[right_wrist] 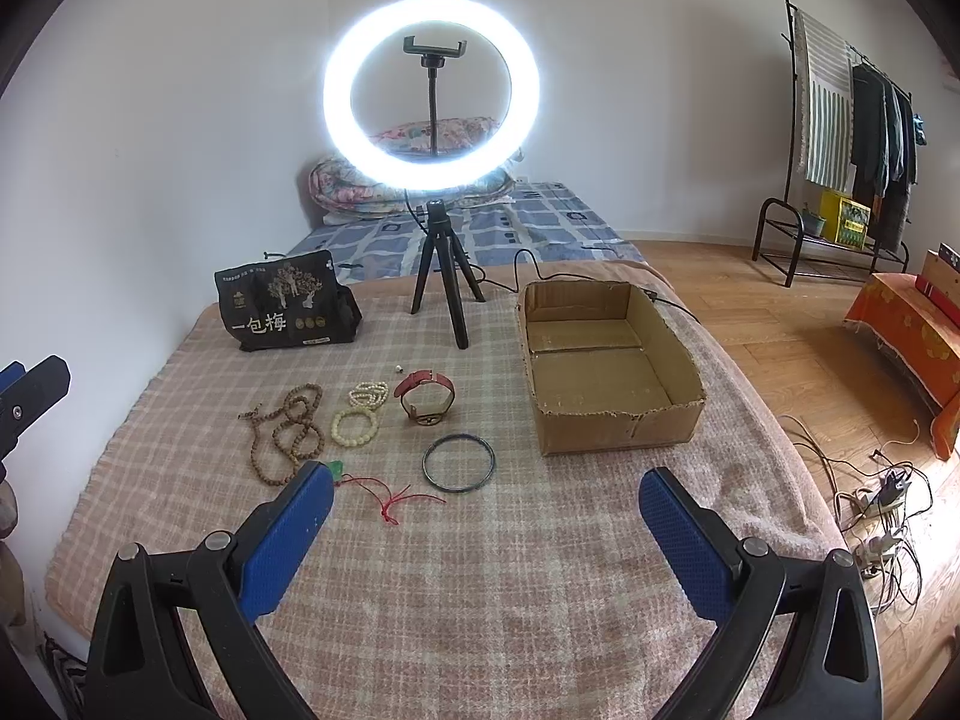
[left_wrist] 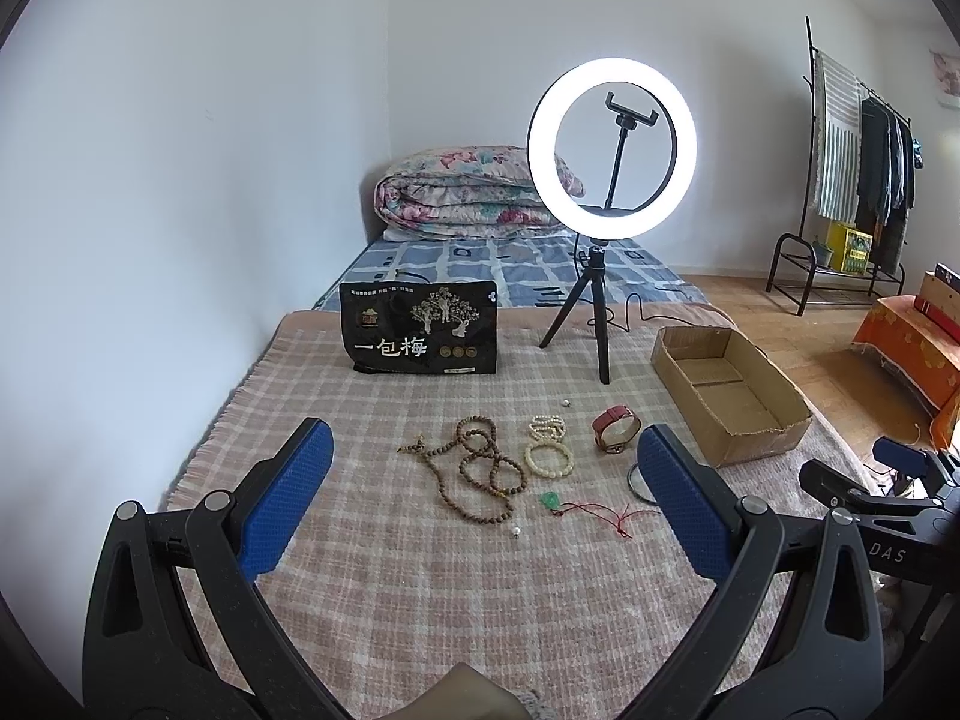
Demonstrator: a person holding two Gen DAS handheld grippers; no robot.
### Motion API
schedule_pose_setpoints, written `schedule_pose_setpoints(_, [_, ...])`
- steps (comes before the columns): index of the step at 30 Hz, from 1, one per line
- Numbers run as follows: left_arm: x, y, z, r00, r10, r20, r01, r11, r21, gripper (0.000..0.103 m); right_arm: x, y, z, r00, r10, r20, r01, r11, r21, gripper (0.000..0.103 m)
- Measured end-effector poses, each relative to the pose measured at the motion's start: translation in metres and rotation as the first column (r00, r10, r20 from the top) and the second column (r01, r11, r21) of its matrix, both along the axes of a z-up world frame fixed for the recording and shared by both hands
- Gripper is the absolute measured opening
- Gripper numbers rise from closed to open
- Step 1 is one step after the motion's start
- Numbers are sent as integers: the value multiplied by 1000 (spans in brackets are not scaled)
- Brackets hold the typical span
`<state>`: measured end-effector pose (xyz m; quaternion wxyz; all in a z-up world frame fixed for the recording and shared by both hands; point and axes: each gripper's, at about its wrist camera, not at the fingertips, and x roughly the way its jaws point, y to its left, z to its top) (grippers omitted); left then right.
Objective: Organize jewelry
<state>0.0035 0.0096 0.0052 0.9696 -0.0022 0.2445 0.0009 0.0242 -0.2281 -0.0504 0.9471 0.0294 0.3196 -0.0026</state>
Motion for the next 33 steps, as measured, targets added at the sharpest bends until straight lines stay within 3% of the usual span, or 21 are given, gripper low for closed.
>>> schedule_pose_setpoints(33, [-2, 1, -1, 1000, 0, 4, 0, 1000, -1, 103, 0, 1, -5, 1000, 2, -8, -2, 1000, 8, 103])
